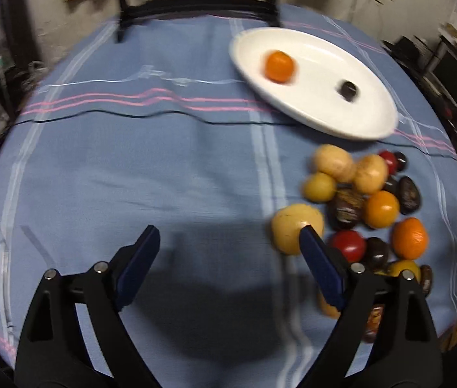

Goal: Organize fruits
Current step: 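Grasp the beige round fruit with the left tool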

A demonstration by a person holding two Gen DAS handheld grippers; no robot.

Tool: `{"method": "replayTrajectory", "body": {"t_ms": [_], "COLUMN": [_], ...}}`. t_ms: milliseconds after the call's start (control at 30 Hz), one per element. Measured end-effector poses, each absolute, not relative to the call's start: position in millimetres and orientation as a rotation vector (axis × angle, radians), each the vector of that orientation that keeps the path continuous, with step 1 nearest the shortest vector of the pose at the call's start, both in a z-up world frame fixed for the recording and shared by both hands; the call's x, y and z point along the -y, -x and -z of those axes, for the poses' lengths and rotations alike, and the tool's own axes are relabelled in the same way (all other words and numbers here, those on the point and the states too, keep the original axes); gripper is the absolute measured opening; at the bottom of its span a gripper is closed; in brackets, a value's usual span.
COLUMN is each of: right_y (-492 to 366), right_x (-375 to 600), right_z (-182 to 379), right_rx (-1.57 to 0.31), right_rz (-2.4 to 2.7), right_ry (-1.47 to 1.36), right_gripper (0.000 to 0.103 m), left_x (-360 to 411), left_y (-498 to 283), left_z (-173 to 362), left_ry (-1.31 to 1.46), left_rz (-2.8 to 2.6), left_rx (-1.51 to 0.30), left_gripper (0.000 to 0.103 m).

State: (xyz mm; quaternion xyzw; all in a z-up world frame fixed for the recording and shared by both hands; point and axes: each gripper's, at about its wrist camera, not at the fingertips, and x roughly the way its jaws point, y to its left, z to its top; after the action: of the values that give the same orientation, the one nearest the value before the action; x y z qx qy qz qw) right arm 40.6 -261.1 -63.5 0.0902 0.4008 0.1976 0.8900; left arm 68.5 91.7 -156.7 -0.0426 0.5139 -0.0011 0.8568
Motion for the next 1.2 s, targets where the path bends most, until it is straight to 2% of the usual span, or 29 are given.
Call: {"method": "replayTrajectory", "body": {"t_ms": [233,300,367,533,667,867,933,1200], "right_y": [-44.2,-45.1,-45.6,-48.0,-50.8,-52.6,-53.6,-61.6], "right_x": [247.2,245.2,245.2,252.0,254.5,250.9,249.3,241.6], "right_z": [63.5,63.4,63.4,65.5,65.9,68.1,69.2,80.8], "right_rx": [-0.835,-0.837,-0.838,-0.845,-0.846,-0.859,-0.869,-0.946], "right_rz": [-0.443,-0.448,-0.448,-0.426,-0.416,-0.418,-0.421,-0.434], "right_ry": [-0.158,-0.148,-0.142,-0.147,-0.151,-0.138,-0.136,-0.114], "right_gripper": [0.102,0.102,0.102,0.102,0.102,0.102,0.102,0.102], "left_x": [-92.0,-82.7,-77.3,-59.0,-51.0,-56.7,-59.0,-65.9], "left_y": [-65.4,-69.5,-75.6,-80.0,-85.4,-90.6,-90.5,-82.9], "left_z": [148.5,153.1,160.5,164.6,170.4,179.9,184.6,179.9], "left_ry": [0.073,0.058,0.065,0.064,0.062,0.104,0.112,0.143], "left_rz": [0.043,0.057,0.086,0.164,0.194,0.190,0.182,0.168], "left_rx": [-1.048,-1.049,-1.076,-1.088,-1.109,-1.138,-1.150,-1.129], "left_gripper": [0.088,0.081,0.069,0.066,0.056,0.050,0.040,0.038]}}
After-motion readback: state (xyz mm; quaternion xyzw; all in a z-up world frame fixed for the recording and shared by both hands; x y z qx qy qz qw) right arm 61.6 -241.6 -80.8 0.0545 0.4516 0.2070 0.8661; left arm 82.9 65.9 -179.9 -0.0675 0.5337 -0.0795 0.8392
